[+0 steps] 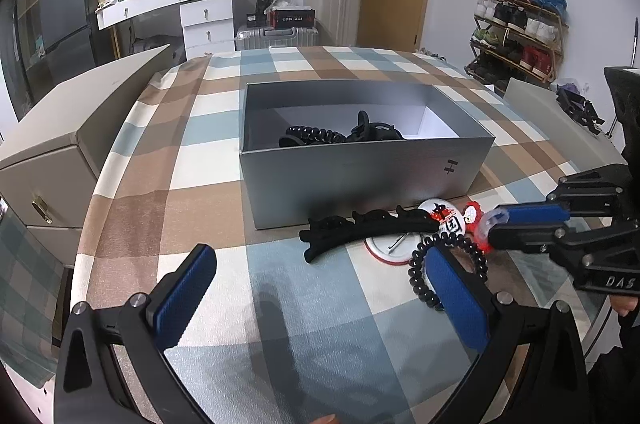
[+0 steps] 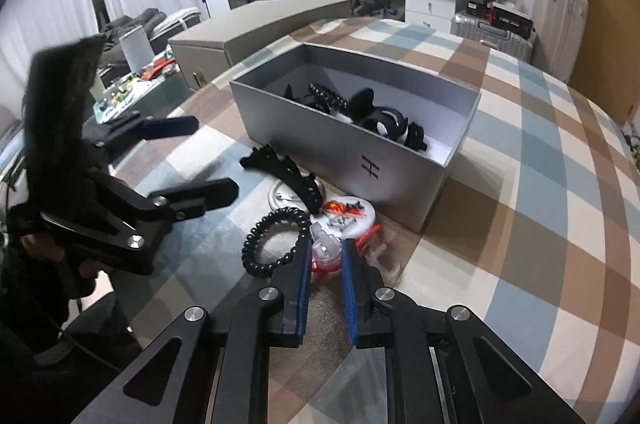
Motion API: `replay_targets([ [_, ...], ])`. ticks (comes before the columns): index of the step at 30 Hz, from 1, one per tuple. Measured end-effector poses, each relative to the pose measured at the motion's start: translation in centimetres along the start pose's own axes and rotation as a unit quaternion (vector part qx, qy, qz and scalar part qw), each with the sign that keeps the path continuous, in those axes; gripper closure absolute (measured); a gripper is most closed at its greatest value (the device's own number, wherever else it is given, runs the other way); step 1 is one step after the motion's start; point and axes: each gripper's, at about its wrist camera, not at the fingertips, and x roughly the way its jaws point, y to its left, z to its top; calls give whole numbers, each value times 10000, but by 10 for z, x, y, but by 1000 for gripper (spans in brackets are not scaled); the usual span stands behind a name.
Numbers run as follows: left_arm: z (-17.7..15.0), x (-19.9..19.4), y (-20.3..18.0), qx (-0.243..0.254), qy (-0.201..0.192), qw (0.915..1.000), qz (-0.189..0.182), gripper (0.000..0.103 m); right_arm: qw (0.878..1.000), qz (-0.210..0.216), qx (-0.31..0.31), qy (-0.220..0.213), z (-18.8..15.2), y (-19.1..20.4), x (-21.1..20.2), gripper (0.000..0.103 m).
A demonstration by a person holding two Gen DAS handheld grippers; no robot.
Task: Organize jewelry
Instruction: 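Grasp the black coiled hair tie with the left tool while the right tool grasps the clear red-capped vial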
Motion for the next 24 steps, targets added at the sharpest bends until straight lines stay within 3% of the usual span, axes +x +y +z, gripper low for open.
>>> replay_targets([
  [5,0,5,-3,-67,296,9995,-110,1,9995,178,209,-184,2,-9,-10,89],
  [9,-2,9,-12,-108,472,9985,-259,1,9986,80,292,-422,5,-14,-20,89],
  [14,-4,20,-24,-60,809,9967,20,2,9985,27,273,-470,6,-14,-22,89],
  [24,-8,20,-20,123,961,9945,403,7,9983,-2,277,-509,5,-15,-25,89],
])
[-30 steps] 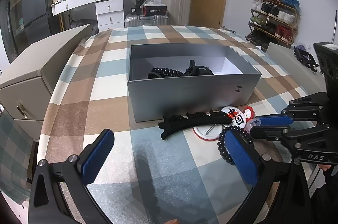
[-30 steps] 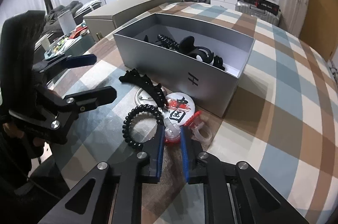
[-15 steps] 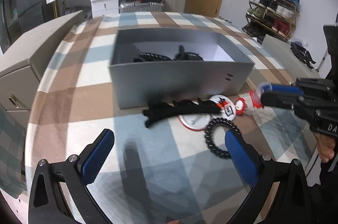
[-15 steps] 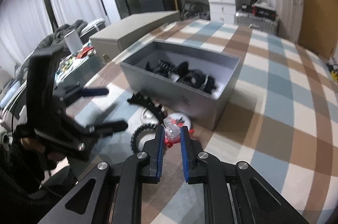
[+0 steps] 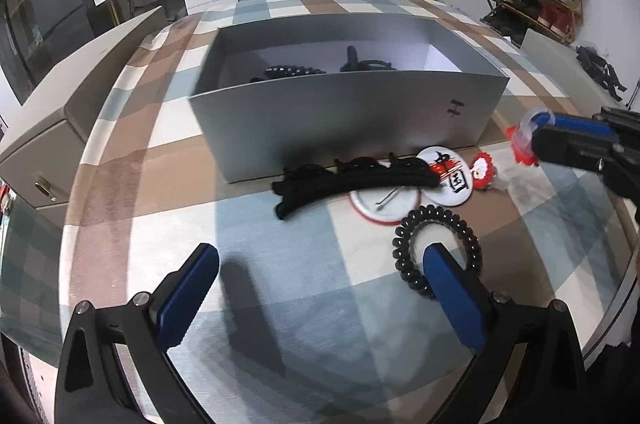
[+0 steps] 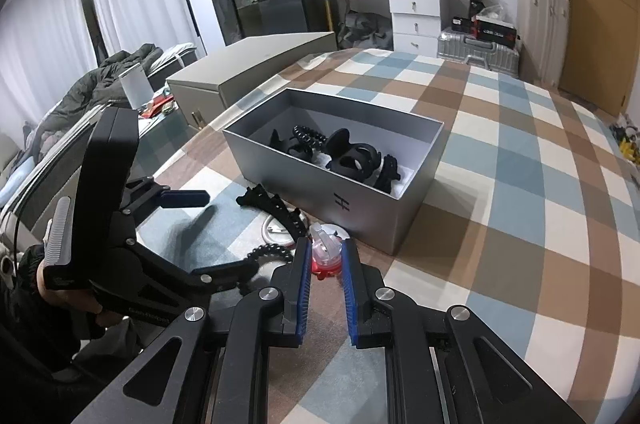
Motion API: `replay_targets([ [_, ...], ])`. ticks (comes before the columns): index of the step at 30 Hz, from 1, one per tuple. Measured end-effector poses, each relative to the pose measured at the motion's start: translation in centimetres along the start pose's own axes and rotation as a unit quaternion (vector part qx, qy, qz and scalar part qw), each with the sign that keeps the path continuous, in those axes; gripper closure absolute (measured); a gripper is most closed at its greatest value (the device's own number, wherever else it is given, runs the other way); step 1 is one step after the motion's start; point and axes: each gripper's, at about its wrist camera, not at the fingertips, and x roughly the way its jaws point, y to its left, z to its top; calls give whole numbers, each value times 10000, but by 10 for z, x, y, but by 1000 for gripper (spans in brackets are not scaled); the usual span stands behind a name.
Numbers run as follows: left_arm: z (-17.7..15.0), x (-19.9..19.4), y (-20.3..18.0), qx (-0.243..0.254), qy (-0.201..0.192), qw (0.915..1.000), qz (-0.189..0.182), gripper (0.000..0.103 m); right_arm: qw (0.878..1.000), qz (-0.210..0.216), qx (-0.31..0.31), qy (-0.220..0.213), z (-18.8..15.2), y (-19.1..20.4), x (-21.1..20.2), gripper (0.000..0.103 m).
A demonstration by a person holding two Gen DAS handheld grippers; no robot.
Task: Organize jewelry
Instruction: 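Grasp the black coiled hair tie with the left tool while the right tool grasps the clear red-capped vial, then carry the hair tie and vial over the grey box with both tools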
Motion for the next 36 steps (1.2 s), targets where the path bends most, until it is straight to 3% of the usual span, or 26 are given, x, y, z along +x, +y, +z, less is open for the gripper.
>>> replay_targets([
  [1,0,0,1,20,7,10000,42,9,10000,-8,13,-7,0,-1,0,89],
  [7,-1,-4,-4,178,-71,9998,-106,47,10000,-2,7,-45,1,0,-2,89],
  [9,-1,-5,-8,276,-92,9992,-258,67,10000,2,-9,-51,1,1,-2,89],
  [10,-1,-6,-10,337,-114,9989,-307,72,10000,-1,-8,-53,1,1,-2,89],
  [12,-1,-7,-13,440,-126,9981,-417,98,10000,12,-1,-65,1,1,-3,89],
  [22,4,-10,-8,431,-224,9975,-505,99,9999,42,-17,-98,2,1,-2,89],
  [36,11,-31,8,117,-777,9952,-577,99,9994,90,-90,-308,4,6,-10,89],
])
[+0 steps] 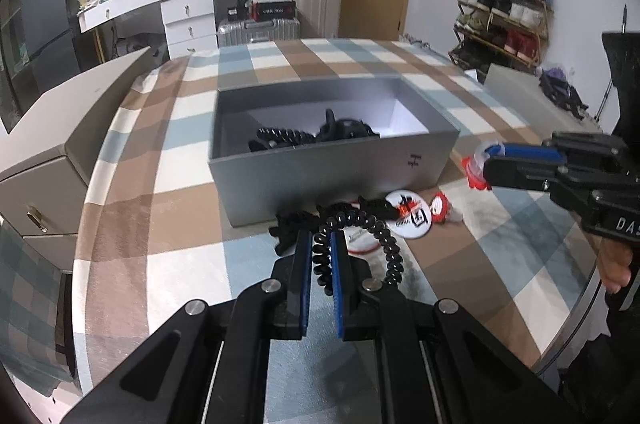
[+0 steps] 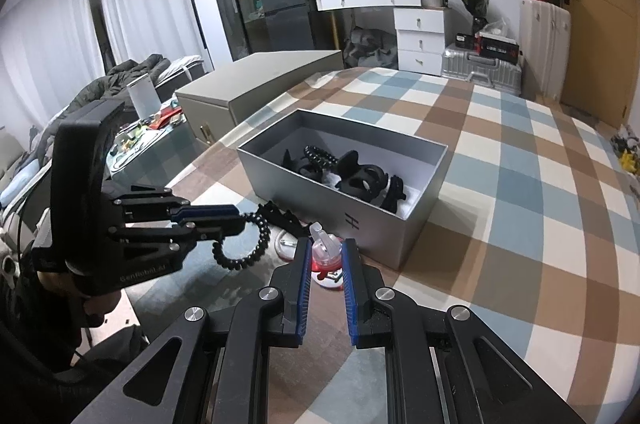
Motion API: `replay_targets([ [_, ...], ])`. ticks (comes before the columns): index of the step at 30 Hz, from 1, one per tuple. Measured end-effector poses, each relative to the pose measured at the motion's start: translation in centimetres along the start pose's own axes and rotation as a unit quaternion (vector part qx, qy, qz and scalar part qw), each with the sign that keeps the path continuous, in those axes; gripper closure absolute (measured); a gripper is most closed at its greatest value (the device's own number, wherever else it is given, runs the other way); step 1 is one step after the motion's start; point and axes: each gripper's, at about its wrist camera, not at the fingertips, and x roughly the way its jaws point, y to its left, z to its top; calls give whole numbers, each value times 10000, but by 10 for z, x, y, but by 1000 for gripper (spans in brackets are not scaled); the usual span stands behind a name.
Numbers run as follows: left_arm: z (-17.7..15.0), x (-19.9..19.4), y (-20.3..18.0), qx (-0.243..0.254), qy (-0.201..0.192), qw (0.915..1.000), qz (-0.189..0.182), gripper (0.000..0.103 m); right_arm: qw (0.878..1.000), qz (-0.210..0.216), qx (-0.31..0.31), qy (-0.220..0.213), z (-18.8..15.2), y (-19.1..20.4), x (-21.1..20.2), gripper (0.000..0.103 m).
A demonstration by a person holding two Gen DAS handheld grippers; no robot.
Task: Organize jewelry
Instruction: 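Carry the hair tie and vial over the grey box with both tools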
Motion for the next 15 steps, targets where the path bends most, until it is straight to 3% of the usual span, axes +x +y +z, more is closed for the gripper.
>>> replay_targets([
  [15,7,-14,14,-330,-561,9979,62,99,9980,-60,248,-582,8,-5,-14,89],
])
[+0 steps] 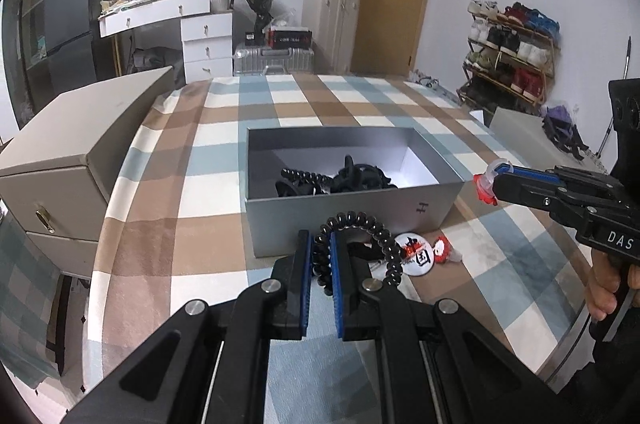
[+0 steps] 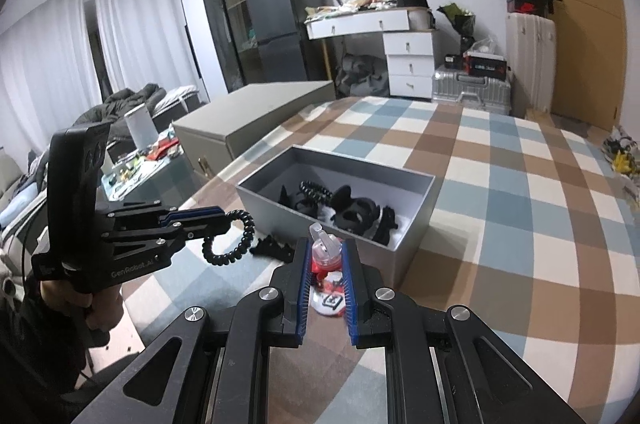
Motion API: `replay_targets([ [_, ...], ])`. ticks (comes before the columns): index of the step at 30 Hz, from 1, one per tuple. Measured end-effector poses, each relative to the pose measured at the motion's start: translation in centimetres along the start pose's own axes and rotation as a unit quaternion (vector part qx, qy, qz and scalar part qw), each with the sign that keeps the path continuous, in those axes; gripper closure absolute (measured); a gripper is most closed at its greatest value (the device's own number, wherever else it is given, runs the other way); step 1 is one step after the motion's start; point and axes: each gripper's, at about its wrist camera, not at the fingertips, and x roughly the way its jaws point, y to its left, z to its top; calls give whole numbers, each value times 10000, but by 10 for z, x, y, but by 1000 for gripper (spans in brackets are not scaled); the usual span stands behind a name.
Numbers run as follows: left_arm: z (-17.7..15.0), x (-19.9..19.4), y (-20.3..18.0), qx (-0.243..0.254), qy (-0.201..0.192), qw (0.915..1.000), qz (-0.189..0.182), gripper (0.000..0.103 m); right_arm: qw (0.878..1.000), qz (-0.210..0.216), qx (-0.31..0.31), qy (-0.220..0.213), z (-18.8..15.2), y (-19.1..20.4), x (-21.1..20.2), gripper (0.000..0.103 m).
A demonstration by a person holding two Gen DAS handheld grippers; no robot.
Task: Organize jewelry
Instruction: 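Carry the hair tie and vial over the grey box with both tools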
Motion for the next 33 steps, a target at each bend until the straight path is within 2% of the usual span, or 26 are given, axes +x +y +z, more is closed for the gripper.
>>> replay_targets([
  [9,10,-2,10,-180,-215,9995,117,99,9991,-50,337,-266,8,-8,-1,89],
  [19,25,5,15,-254,-376,9988,167,99,9981,-179,514,-285,24,-12,16,89],
  [33,39,27,9,-246,-368,9988,200,99,9949,-95,971,-270,22,-31,33,89],
])
